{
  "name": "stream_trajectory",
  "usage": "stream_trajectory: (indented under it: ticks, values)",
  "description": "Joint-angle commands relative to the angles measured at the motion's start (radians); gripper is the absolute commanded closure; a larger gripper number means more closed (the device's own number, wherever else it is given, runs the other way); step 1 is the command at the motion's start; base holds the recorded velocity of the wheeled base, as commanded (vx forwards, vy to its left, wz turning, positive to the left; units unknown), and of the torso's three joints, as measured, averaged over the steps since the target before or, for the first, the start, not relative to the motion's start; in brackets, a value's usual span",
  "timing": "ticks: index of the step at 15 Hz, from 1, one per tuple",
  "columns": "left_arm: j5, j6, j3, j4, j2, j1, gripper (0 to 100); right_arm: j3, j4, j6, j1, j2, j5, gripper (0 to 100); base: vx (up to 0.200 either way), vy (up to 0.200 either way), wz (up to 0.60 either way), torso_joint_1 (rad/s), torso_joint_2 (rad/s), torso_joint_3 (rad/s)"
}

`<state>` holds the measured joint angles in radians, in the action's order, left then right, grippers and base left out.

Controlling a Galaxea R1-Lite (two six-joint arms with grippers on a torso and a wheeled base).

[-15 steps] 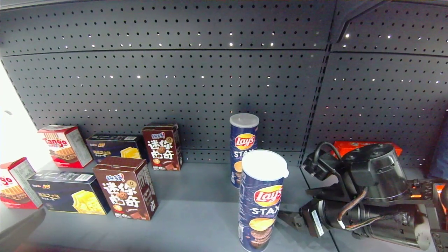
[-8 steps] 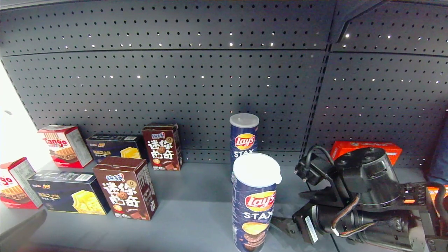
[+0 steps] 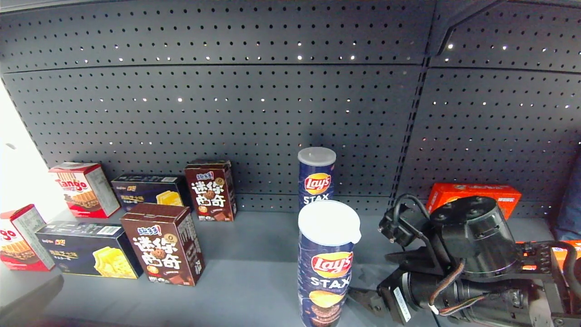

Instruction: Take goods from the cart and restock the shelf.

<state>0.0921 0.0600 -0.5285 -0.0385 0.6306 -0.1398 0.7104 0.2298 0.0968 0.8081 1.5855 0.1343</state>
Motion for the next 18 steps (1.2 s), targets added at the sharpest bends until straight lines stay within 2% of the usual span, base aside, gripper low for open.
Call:
stream_trajectory:
  ticks: [1, 6, 14, 18]
  values:
    - [0.0, 0.0, 0.005, 0.0, 0.0, 0.0, 0, -0.003, 0.0, 0.0, 0.013, -0.007, 0.001, 0, 0.0, 0.0, 0.0, 0.0, 0.0, 0.0]
    - [0.0, 0.0, 0.008, 0.0, -0.003, 0.0, 0, -0.003, 0.0, 0.0, 0.023, -0.009, 0.004, 0, 0.0, 0.0, 0.0, 0.0, 0.0, 0.0]
    - [0.0, 0.001, 0.01, -0.001, -0.005, 0.0, 0, -0.055, 0.0, 0.001, -0.021, -0.068, 0.004, 0, 0.0, 0.0, 0.0, 0.0, 0.0, 0.0]
    - [0.0, 0.0, 0.022, -0.001, -0.006, 0.0, 0, -0.028, 0.0, 0.0, -0.012, -0.035, 0.002, 0, 0.0, 0.0, 0.0, 0.0, 0.0, 0.0]
